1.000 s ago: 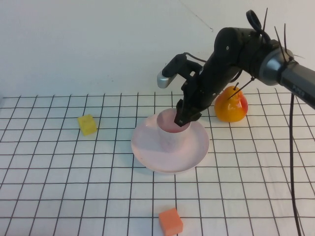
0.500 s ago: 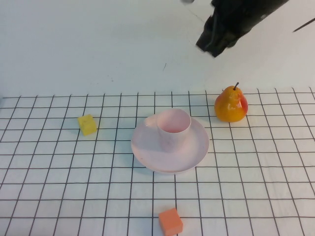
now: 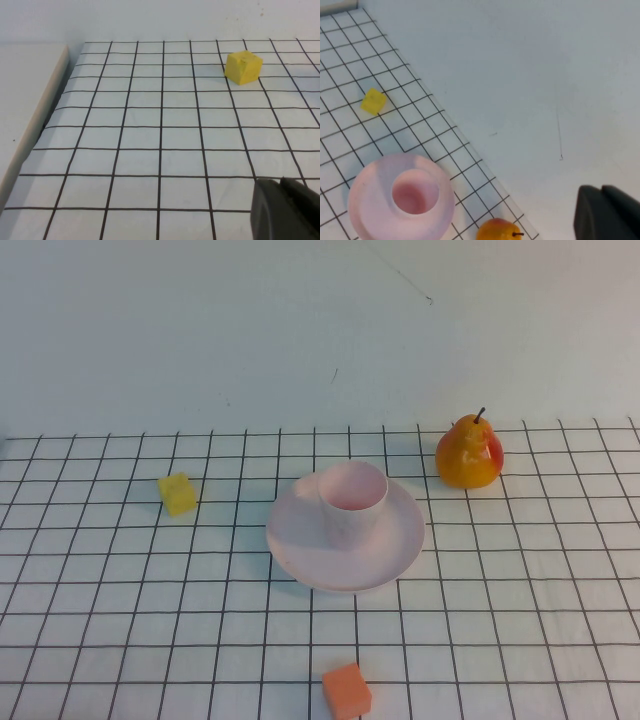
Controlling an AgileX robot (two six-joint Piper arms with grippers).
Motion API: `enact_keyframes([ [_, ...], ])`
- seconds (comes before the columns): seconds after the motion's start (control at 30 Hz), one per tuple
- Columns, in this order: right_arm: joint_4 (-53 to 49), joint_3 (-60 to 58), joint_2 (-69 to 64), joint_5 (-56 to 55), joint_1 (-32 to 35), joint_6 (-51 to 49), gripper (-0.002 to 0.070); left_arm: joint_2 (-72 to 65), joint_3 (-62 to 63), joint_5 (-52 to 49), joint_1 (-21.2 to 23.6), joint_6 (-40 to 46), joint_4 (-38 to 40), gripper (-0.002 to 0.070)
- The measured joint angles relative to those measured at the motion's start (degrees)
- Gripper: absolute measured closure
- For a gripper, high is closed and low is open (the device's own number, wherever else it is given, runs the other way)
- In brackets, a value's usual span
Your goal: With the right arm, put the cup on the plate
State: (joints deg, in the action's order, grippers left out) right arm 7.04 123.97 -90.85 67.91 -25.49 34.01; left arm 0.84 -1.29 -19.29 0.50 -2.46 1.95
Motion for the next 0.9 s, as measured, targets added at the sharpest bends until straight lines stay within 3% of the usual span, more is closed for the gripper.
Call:
enact_keyframes([
  [0.33, -7.0, -5.3, 4.9, 2.2, 0.0, 4.8, 0.0675, 0.0, 0.0, 0.0, 0.0, 0.0, 0.0, 0.0678],
  [0.47, -8.3, -21.9, 21.0, -10.9, 0.0, 3.6, 0.0675, 0.0, 0.0, 0.0, 0.0, 0.0, 0.0, 0.0678],
  [0.63, -8.7, -50.7, 46.3, -34.0, 0.0, -2.5, 0.0675, 0.0, 0.0, 0.0, 0.0, 0.0, 0.0, 0.0678],
  [0.9, -9.9, -89.8, 76.3, -43.6, 4.7, -4.6, 0.0675, 0.0, 0.0, 0.0, 0.0, 0.0, 0.0, 0.0678],
])
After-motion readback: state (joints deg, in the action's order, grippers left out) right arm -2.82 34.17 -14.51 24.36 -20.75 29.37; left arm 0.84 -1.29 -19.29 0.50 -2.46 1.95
